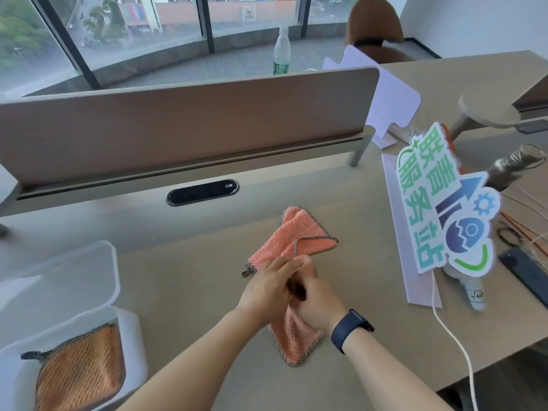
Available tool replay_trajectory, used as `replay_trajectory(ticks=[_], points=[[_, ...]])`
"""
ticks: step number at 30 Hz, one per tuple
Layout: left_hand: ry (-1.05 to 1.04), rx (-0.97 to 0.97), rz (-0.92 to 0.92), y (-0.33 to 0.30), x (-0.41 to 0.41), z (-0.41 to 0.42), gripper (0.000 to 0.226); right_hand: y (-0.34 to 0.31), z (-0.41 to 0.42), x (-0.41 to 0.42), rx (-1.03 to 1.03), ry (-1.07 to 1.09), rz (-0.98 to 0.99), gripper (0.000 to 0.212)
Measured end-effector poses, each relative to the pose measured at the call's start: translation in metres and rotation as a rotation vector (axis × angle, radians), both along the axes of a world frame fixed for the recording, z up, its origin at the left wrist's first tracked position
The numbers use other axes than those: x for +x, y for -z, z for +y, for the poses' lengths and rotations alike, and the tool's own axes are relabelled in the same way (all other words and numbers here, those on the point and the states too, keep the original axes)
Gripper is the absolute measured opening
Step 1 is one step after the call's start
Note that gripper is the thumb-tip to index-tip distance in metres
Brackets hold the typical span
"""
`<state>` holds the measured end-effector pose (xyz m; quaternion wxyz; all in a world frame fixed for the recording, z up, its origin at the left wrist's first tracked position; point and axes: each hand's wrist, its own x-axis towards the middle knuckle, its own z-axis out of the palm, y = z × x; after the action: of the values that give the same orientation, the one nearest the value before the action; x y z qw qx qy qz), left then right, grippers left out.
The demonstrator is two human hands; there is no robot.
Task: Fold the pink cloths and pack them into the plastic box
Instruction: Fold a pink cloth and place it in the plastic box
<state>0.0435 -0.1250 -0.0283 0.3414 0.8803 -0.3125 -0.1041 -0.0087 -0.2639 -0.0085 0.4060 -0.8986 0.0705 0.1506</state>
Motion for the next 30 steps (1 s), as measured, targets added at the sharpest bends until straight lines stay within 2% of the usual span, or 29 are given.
replay_trajectory(ticks=[4, 10, 15, 18, 24, 27, 30], points=[[0.077, 0.005, -0.030, -0.015, 0.024, 0.018, 0.047, -0.020, 0.008, 0.011, 0.064, -0.079, -0.123, 0.018], [0.113, 0.066, 0.142, -0.040, 0.030, 0.061, 0.032, -0.049, 0.023, 0.022, 0.234, -0.095, -0.116, 0.010], [0.043, 0.012, 0.221, -0.064, 0.020, 0.093, 0.006, -0.070, 0.037, 0.034, 0.081, -0.209, -0.126, 0.017], [-0.069, -0.049, 0.271, -0.073, 0.013, 0.106, 0.013, -0.075, 0.045, 0.042, -0.003, -0.286, -0.123, 0.011], [-0.209, -0.183, 0.401, -0.086, 0.009, 0.139, 0.016, -0.085, 0.062, 0.049, -0.115, -0.295, -0.173, 0.010], [-0.273, -0.136, 0.418, -0.087, 0.014, 0.160, 0.016, -0.095, 0.068, 0.054, -0.113, -0.286, -0.193, 0.010], [-0.337, -0.015, 0.285, -0.089, 0.019, 0.180, 0.010, -0.105, 0.070, 0.061, -0.114, -0.272, -0.229, 0.009]])
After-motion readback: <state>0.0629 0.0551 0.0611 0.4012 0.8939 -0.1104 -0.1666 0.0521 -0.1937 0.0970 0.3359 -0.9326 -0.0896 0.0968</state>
